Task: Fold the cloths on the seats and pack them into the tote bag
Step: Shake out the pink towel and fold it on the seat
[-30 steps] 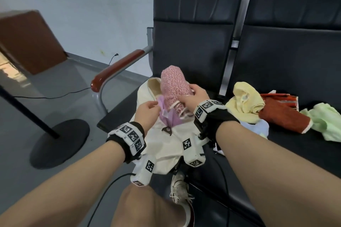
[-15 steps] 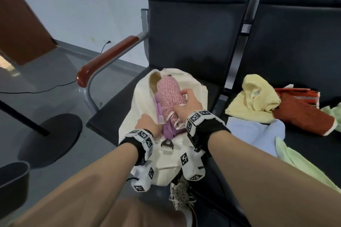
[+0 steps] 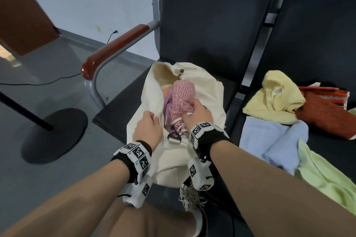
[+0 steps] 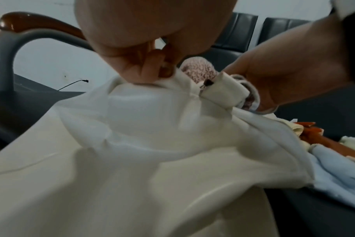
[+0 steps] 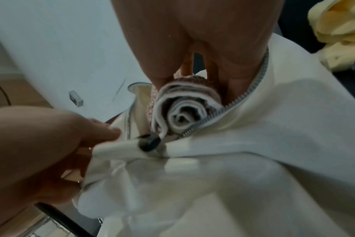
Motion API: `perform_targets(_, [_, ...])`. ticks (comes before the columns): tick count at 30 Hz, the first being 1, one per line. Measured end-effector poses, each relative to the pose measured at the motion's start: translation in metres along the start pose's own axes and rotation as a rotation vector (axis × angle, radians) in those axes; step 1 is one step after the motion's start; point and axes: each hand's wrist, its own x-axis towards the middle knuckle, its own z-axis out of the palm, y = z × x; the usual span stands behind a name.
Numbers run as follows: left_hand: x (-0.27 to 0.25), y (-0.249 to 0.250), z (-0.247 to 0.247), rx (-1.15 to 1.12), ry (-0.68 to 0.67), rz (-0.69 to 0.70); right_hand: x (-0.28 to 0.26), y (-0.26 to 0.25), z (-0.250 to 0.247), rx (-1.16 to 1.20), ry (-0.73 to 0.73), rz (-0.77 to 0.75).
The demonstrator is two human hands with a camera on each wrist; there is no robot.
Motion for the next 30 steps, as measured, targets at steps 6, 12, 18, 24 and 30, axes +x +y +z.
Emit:
perform_targets(6, [-0.015, 0.009, -0.029, -0.281, 0.062, 0.145, -0.008, -0.024, 0.005, -0.014, -0.166, -0.064])
perform_targets(12, [-0.015, 0.006, -0.049, -0.235, 0.024, 0.184, -0.024, -0.047, 0.008, -0.039, -0.392, -0.126])
perform_targets(18, [-0.03, 0.022, -0.046, -0.215, 0.015, 0.143, -0.042, -0.033, -0.02, 0.02, -0.162, -0.16])
perform_targets(24, [-0.059, 0.071, -0.04, -0.304, -0.075, 0.231, -0.058, -0.02, -0.072, 0.092, 0.086, -0.135])
perform_targets(30, [-0.094, 0.11, -0.022, -0.275, -0.242, 0.302, -0.089, -0.002, -0.117, 0.009, 0.128, -0.111])
